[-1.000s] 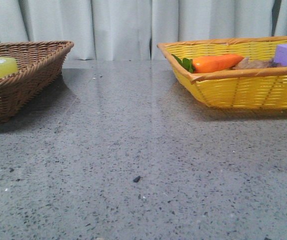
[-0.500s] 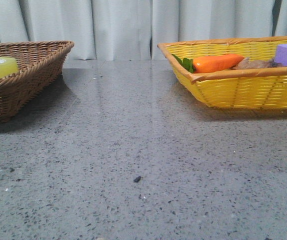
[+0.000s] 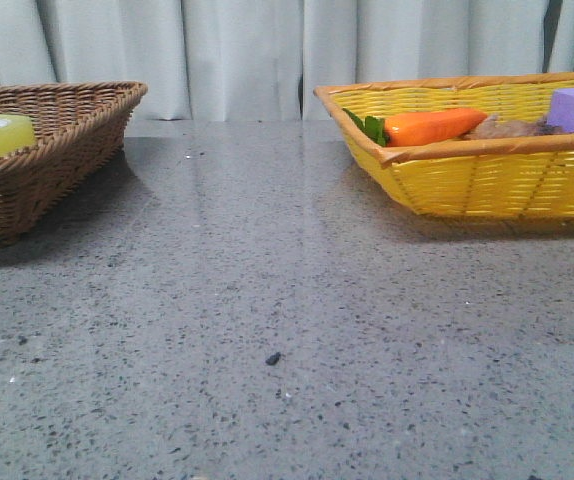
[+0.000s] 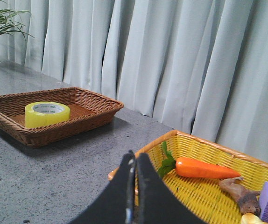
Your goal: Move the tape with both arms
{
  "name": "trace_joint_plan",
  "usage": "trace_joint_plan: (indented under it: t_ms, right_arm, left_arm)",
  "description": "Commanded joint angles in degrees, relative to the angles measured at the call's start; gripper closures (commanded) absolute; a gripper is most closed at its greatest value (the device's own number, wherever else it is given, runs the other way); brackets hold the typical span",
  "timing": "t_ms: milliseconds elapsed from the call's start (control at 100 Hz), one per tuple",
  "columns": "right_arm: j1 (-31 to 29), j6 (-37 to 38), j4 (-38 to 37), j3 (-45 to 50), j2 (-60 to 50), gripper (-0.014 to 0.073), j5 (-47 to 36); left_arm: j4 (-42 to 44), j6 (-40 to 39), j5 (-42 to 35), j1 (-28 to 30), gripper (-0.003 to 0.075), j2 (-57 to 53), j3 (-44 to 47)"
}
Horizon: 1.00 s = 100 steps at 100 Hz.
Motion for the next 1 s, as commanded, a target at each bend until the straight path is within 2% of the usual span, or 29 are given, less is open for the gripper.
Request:
trace_joint_plan:
  t_ms: [0,820,990]
  right_arm:
    - [-0.24,-0.02,-1.34,-1.25,0.79,0.0668,-4.27]
    - [-0.24,-0.02,-1.34,-0.18,0.79,0.0668,-4.6]
    - [-4.37,-0.02,-1.96,4.63,0.79,0.0668,-9.47]
  left_arm:
    - [0.13,-0.8,-1.45,0.31,0.0741,-1.66,0.68]
    - [0.13,-0.8,-1.66,0.19,0.0741,-1.66,0.57]
    - [0.13,-0.8,-1.66,0.19,0.0741,-1.66,0.57]
